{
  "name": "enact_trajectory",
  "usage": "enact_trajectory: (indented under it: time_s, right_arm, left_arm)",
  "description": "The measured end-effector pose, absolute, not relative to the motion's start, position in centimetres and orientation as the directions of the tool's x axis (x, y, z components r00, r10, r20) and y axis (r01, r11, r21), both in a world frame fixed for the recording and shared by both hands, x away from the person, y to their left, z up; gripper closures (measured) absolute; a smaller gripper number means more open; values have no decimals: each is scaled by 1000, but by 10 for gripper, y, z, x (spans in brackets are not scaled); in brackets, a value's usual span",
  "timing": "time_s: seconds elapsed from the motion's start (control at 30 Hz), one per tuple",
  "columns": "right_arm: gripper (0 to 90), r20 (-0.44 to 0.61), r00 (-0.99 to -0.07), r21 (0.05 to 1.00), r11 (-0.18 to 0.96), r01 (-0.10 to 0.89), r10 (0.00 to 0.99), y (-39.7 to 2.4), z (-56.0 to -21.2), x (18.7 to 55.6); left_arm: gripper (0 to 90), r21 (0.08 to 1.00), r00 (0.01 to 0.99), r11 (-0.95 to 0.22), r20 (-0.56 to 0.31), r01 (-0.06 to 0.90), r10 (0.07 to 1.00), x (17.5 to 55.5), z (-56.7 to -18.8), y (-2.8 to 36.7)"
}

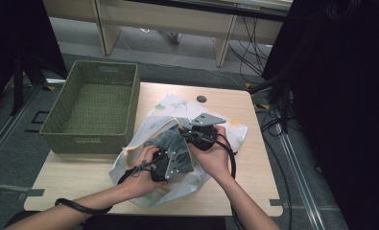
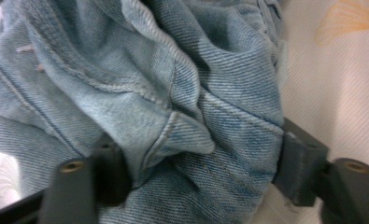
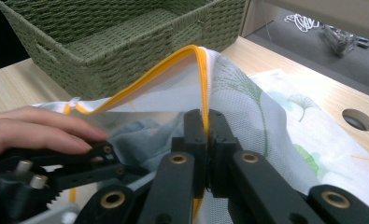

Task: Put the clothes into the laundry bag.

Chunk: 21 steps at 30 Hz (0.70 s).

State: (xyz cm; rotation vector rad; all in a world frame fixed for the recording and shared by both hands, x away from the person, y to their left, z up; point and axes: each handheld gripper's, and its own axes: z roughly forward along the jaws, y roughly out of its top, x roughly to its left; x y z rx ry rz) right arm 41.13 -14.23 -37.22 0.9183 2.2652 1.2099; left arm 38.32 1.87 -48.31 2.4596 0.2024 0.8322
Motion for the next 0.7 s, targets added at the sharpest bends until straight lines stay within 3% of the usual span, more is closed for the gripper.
enact_trajectory:
  time_s: [0.17, 0.23, 0.53, 0.7]
  right_arm:
    - [896, -44, -699, 843, 402, 357, 713, -142, -370, 410]
    - [896, -34, -695, 845, 392, 364, 718, -142, -369, 409]
    - [896, -53, -693, 880, 361, 308, 719, -146, -351, 405]
    - [895, -61, -680, 889, 350, 296, 730, -150, -347, 406]
  left_arm:
    - [635, 552, 801, -833, 504, -13, 321, 390, -483, 21]
    - [694, 587, 808, -809, 480, -6, 342, 392, -481, 24]
    - [729, 783, 726, -622, 421, 12, 544, 410, -433, 31]
    - [715, 810, 696, -584, 398, 39, 598, 431, -444, 18]
